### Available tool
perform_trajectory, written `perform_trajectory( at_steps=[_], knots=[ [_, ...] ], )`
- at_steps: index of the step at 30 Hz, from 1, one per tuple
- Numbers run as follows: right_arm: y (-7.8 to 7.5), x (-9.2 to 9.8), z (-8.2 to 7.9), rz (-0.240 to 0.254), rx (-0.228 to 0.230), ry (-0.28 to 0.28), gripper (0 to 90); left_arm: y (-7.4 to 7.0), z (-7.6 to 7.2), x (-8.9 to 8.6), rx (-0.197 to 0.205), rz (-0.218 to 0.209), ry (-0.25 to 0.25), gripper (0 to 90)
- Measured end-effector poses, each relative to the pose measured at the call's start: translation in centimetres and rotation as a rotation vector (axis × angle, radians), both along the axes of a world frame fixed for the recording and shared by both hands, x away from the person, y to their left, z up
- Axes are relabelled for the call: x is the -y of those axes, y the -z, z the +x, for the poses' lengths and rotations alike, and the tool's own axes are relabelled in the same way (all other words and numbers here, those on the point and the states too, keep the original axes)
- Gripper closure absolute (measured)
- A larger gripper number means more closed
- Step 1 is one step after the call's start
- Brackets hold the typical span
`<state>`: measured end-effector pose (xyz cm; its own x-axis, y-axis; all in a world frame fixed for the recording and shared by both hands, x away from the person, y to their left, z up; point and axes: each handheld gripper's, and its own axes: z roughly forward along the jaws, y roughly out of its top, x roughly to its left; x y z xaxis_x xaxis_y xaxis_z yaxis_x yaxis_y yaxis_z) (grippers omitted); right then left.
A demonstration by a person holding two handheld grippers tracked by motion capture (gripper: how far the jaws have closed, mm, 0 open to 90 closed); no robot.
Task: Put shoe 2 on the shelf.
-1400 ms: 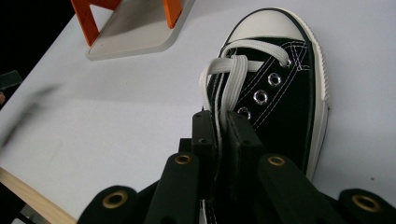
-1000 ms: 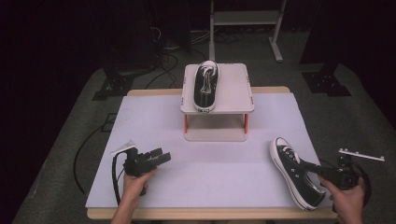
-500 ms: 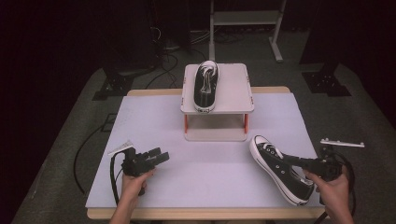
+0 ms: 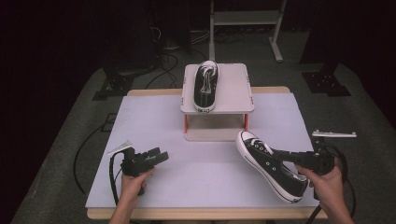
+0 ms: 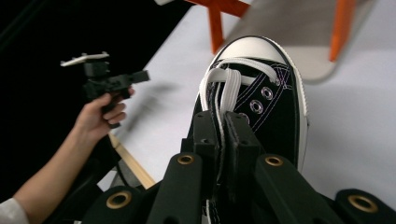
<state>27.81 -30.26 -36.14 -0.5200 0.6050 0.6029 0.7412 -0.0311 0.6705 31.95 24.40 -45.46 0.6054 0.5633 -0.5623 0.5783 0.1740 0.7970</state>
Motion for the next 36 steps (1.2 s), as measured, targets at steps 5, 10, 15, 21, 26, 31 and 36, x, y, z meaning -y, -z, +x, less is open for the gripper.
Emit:
perform_trajectory(
  at_steps=[5,10,15,21,26,31,36],
  knots=[
    [-1.8,-0.9,0.3,0.030,0.017,-0.047,84.0,0.0,0.0,-0.1,-0.001,-0.005,-0.002,24.0],
    [-3.7,-2.0,0.7,0.039,0.044,-0.072,84.1,0.0,0.0,-0.1,-0.001,-0.005,-0.002,24.0],
    [-5.4,-2.8,1.2,0.051,0.071,-0.087,84.1,0.0,0.0,-0.2,-0.003,-0.005,-0.003,24.0],
    [-7.2,-3.5,2.3,0.067,0.099,-0.088,84.1,0.0,-0.1,-0.2,0.000,-0.010,-0.003,24.0],
    [-9.0,-3.8,3.3,0.092,0.128,-0.066,84.1,0.0,0.0,-0.3,0.000,-0.010,-0.005,24.1],
    [-10.5,-3.8,4.8,0.088,0.142,-0.008,84.1,0.0,0.0,-0.2,-0.003,-0.011,-0.004,24.1],
    [-11.2,-4.4,7.3,0.052,0.144,0.057,84.1,0.0,0.0,-0.3,-0.004,-0.012,-0.005,24.1]
  ],
)
